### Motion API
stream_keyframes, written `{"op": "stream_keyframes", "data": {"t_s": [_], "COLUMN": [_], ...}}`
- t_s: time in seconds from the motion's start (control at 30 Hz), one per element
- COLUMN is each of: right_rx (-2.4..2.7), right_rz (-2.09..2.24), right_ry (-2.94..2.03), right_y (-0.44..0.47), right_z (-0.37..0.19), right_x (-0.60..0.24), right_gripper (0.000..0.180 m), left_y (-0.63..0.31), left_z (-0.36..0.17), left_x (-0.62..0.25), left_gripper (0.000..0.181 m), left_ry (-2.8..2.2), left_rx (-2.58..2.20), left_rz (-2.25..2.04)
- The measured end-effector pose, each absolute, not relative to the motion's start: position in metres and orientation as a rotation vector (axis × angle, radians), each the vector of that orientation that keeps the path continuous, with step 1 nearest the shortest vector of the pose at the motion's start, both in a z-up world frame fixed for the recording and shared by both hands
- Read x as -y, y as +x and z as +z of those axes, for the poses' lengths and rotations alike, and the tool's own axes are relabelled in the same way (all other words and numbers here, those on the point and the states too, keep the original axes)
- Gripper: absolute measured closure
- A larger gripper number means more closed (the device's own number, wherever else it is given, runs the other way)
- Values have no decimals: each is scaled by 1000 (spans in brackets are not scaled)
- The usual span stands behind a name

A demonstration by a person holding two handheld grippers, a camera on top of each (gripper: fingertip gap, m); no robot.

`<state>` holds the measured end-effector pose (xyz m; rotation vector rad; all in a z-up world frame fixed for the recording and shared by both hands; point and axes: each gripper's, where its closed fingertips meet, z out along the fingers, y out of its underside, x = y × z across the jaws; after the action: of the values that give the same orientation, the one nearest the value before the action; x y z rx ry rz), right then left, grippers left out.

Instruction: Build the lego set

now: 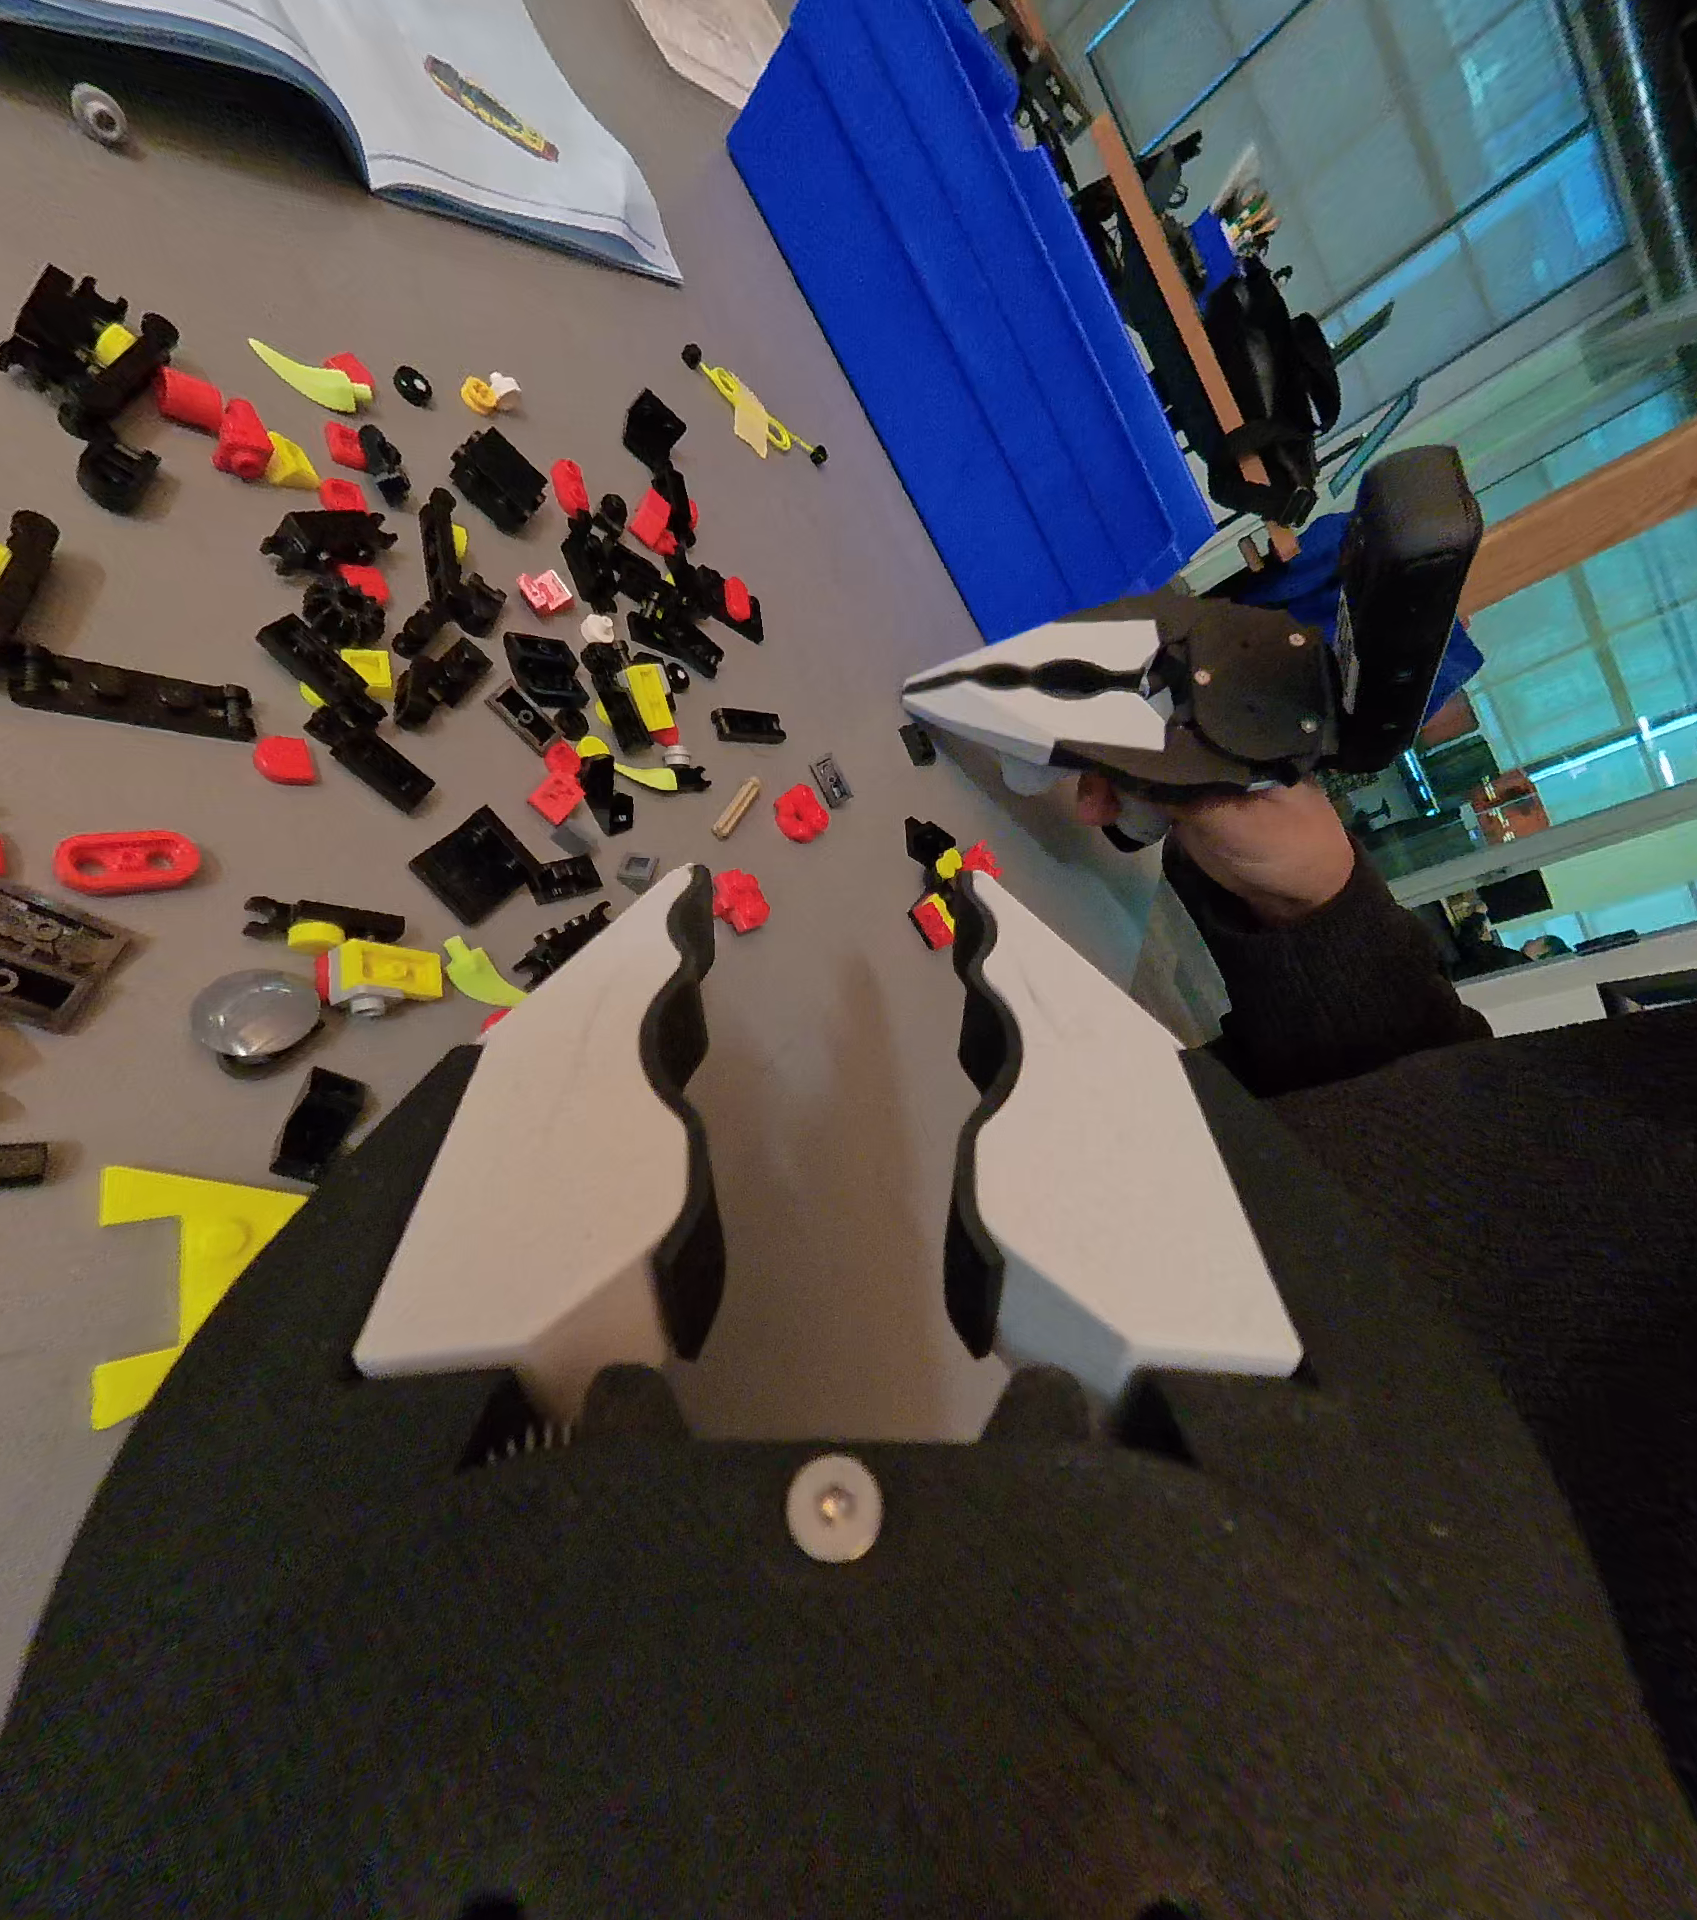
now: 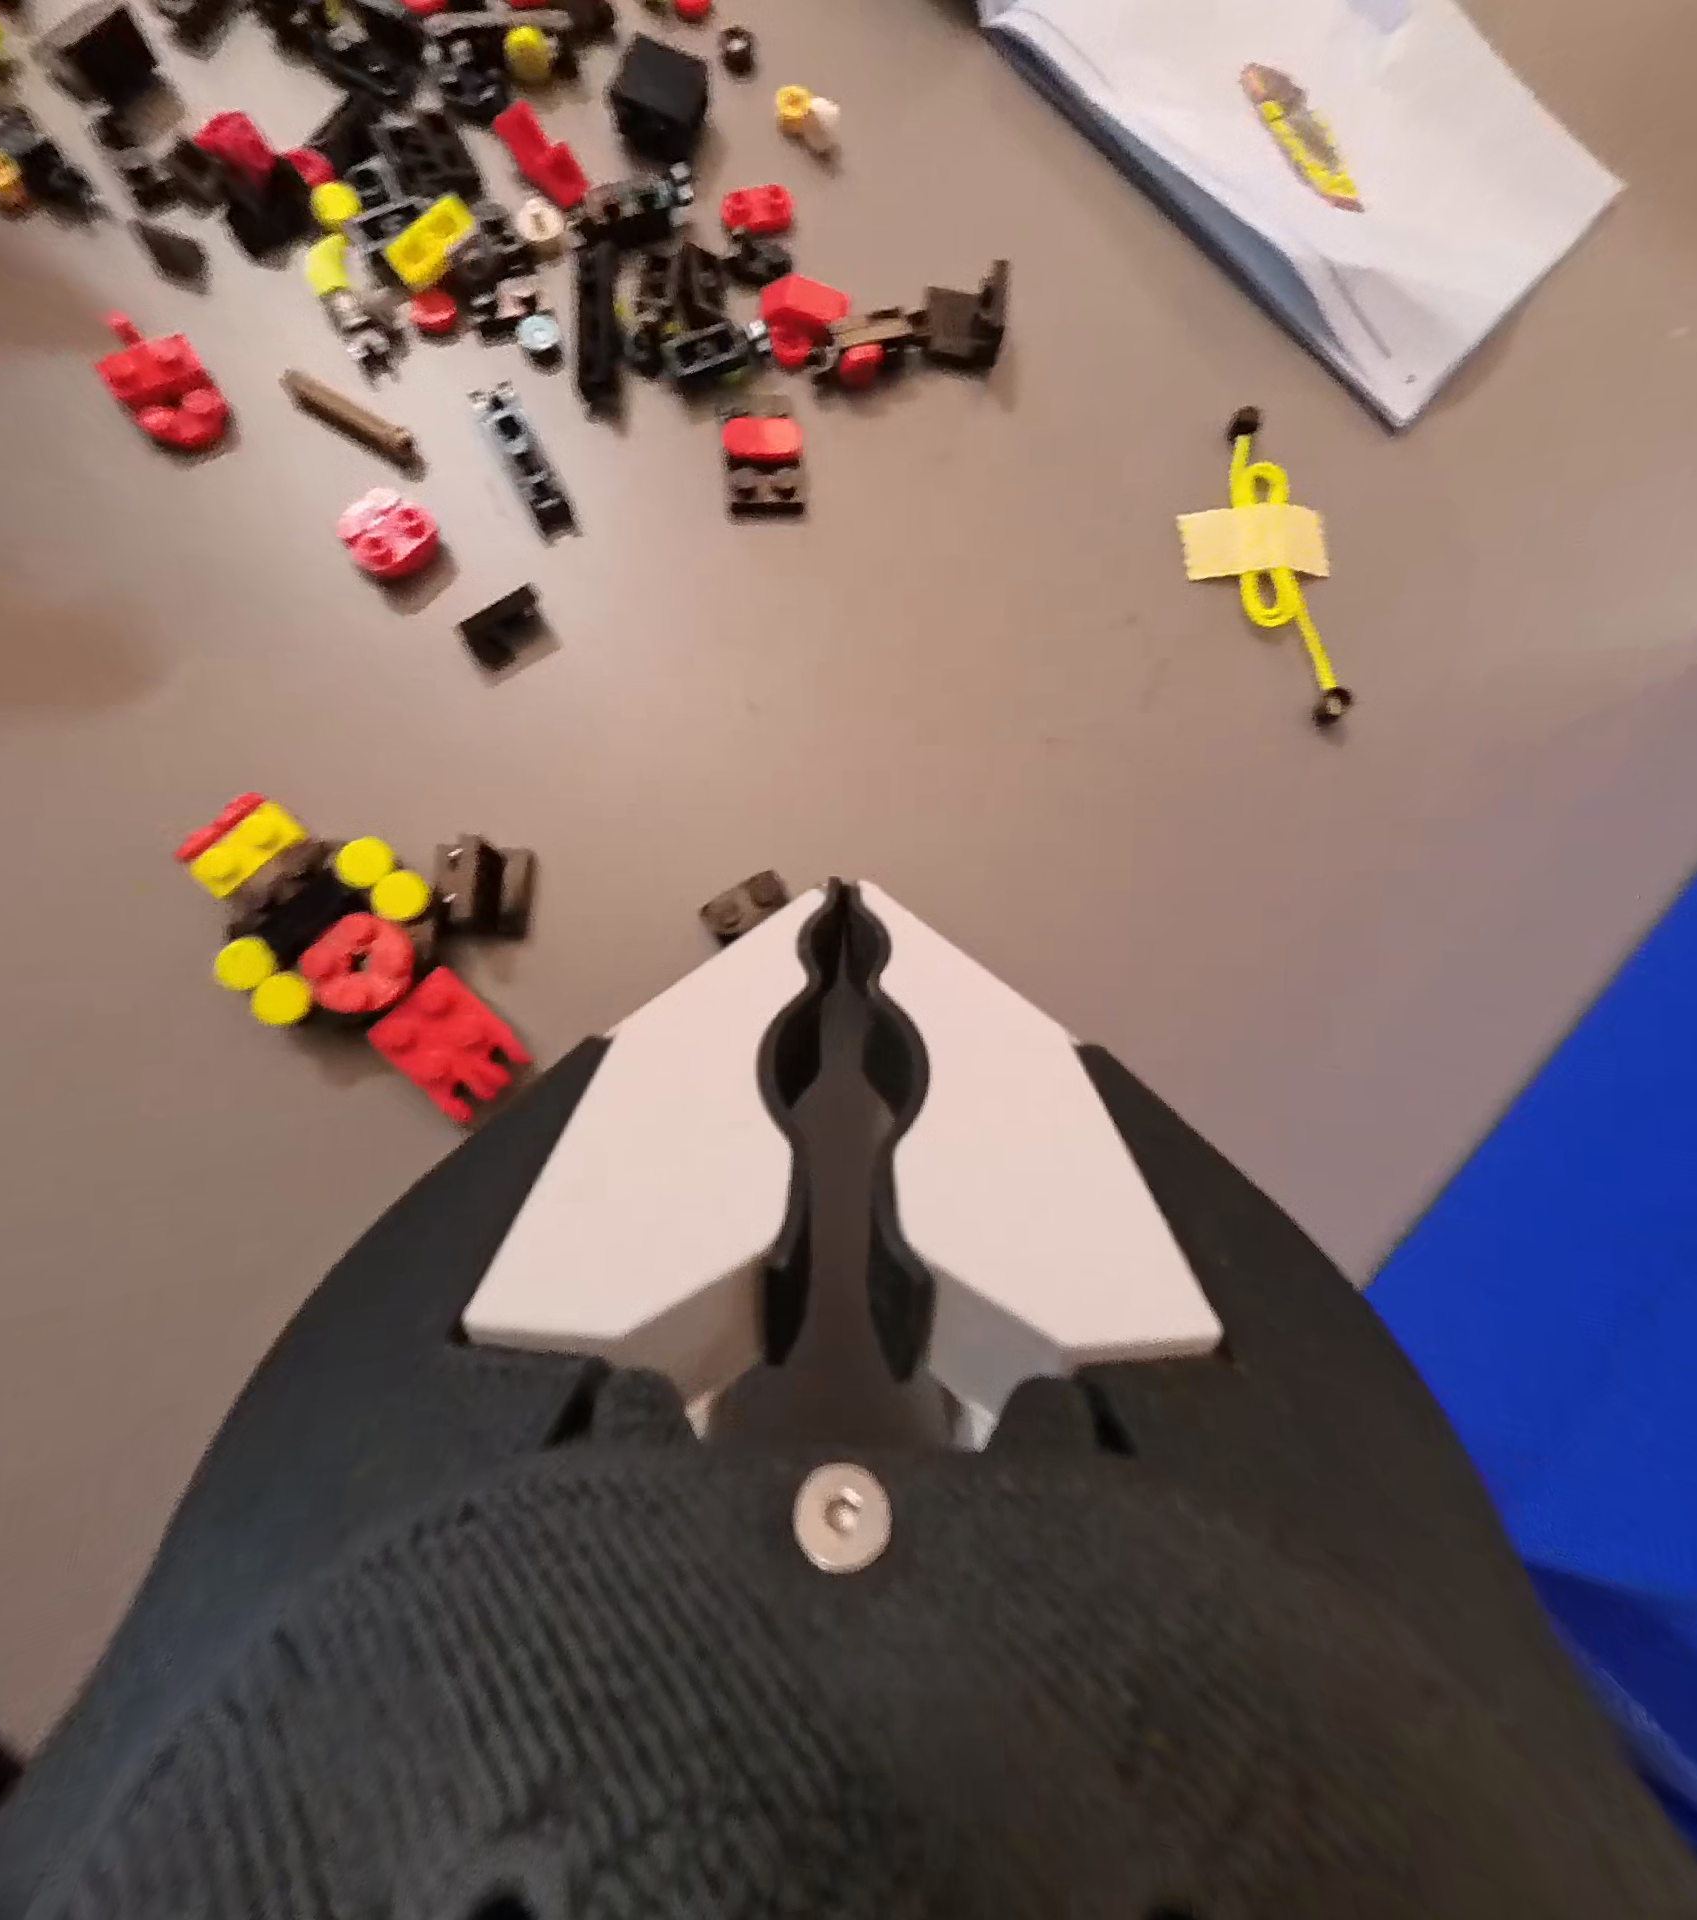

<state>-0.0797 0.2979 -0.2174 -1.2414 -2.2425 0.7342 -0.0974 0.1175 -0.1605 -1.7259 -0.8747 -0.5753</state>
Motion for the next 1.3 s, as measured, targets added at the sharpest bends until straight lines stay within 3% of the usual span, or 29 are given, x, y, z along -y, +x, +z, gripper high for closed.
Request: {"op": "stream_keyframes", "data": {"t_s": [0.27, 0.63, 1.03, 1.23, 1.3], "right_rx": [2511, 2299, 2392, 2421, 2408], "right_rz": [987, 710, 987, 984, 954], "right_ry": [-1334, -1258, -1187, -1101, -1075], "right_y": [-36, -66, -55, -55, -59], "right_z": [-215, -219, -201, -205, -205], "right_x": [-270, -298, -265, -256, -258], "right_gripper": [180, 180, 180, 158, 160], "left_y": [-97, -96, -96, -96, -95], "left_z": [-161, -161, -162, -162, -162], "left_x": [-117, -117, -118, -118, -118], "left_gripper": [136, 136, 135, 135, 135], "left_ry": [-1731, -1724, -1728, -1729, -1729], "left_rx": [874, 877, 880, 879, 879], "left_rz": [-570, -587, -586, -592, -592]}}
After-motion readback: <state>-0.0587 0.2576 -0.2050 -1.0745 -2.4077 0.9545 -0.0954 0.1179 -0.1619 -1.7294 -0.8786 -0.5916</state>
